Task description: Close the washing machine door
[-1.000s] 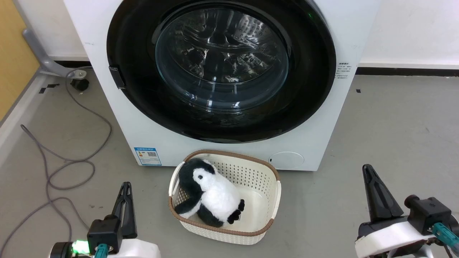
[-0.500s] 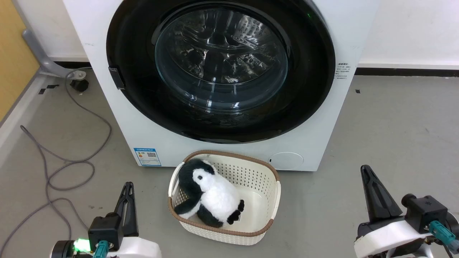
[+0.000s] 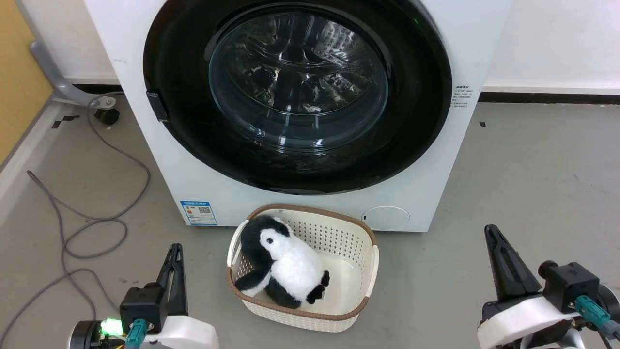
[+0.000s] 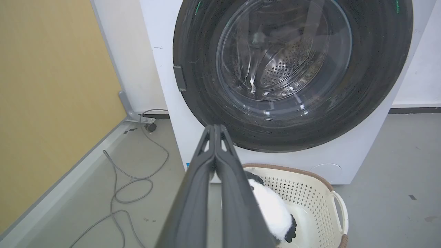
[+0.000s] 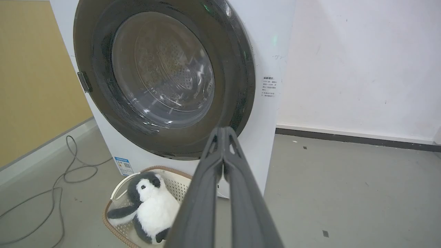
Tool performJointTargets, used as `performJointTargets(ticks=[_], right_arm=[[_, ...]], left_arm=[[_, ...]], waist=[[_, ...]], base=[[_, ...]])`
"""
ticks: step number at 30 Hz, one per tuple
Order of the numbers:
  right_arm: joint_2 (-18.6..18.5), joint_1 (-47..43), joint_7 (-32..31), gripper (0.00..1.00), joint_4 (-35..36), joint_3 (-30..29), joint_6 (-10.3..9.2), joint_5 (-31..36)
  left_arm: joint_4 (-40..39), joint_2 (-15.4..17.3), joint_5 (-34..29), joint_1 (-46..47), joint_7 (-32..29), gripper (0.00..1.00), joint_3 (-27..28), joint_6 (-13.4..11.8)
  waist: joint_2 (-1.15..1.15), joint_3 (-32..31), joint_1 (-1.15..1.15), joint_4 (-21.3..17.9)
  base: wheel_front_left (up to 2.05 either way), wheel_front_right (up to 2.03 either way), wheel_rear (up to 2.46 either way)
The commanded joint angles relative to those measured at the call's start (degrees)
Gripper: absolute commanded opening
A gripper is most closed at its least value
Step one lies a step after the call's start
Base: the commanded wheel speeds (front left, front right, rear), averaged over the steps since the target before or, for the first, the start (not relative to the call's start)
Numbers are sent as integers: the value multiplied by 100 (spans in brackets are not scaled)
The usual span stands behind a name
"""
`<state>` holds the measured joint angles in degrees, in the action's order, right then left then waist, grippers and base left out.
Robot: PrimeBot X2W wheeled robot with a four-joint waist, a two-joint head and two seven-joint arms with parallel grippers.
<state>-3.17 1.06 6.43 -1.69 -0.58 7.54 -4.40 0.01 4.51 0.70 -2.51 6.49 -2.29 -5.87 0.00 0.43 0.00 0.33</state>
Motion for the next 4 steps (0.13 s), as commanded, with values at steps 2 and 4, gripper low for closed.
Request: performJointTargets(ticks=[2,4], right_arm=[[17,-62,-45,0,43,12,-3,69],[18,-64,-69,0,48,14,-3,84]], left_arm=[[0,-17,-22,90,-54,0,30,48],[0,-23,-24,97,-77,0,38,70]], waist=[[0,-2,0,-1],[0,-4,0,-3]], base=[[0,0,0],[0,0,0]])
